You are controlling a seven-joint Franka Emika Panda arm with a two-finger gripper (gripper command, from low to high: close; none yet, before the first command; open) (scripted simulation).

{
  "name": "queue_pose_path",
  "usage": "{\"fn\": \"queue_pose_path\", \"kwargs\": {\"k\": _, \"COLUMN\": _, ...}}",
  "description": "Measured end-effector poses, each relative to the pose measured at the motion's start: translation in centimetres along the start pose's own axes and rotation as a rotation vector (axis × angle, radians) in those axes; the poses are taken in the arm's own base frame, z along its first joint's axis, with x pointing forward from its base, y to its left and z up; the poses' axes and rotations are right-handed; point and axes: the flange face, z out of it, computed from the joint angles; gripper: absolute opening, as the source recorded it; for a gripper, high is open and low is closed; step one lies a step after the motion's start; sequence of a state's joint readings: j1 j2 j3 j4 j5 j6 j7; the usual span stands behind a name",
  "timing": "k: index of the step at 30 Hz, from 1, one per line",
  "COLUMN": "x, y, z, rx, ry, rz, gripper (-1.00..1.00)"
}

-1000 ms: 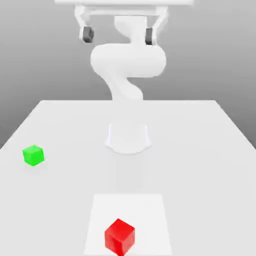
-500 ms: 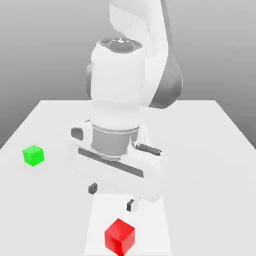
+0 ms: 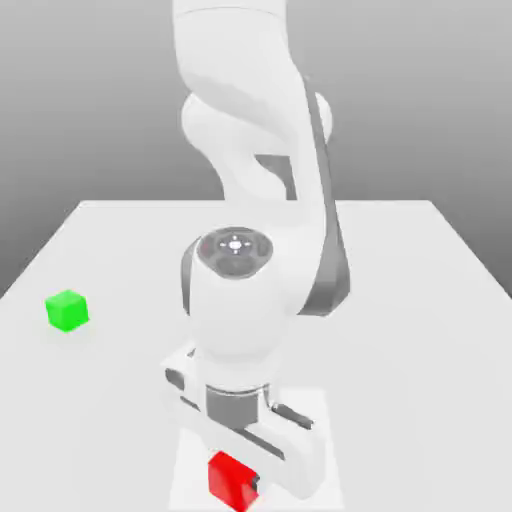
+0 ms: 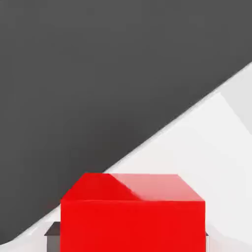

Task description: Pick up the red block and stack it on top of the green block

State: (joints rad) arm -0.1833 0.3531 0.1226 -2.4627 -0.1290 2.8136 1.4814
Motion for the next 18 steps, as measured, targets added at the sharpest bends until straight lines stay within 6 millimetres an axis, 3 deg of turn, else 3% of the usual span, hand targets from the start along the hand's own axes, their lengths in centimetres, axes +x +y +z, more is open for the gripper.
{"fn": "queue_pose_path", "kwargs": {"k": 4, "x": 0.5, "y": 0.3, "z": -4.5, "rx": -0.002, "ry": 0.002, "rz": 0.013, "gripper": -1.00}}
{"fn": "queue_pose_path", "kwargs": {"k": 8, "x": 9.6, "y": 5.4, "z": -5.8, "rx": -0.020, "ry": 0.030, "rz": 0.288, "gripper": -1.00}}
{"fn": "queue_pose_path", "kwargs": {"k": 10, "x": 14.5, "y": 9.5, "z": -6.3, "rx": -0.027, "ry": 0.041, "rz": 0.462, "gripper": -1.00}}
{"fn": "queue_pose_path", "kwargs": {"k": 13, "x": 22.4, "y": 18.6, "z": -7.2, "rx": -0.035, "ry": 0.048, "rz": 0.801, "gripper": -1.00}}
{"fn": "queue_pose_path", "kwargs": {"k": 15, "x": 25.2, "y": 24.4, "z": -7.7, "rx": -0.036, "ry": 0.046, "rz": 0.992, "gripper": -1.00}}
{"fn": "queue_pose_path", "kwargs": {"k": 18, "x": 26.5, "y": 30.8, "z": -8.4, "rx": -0.028, "ry": 0.037, "rz": 1.213, "gripper": -1.00}}
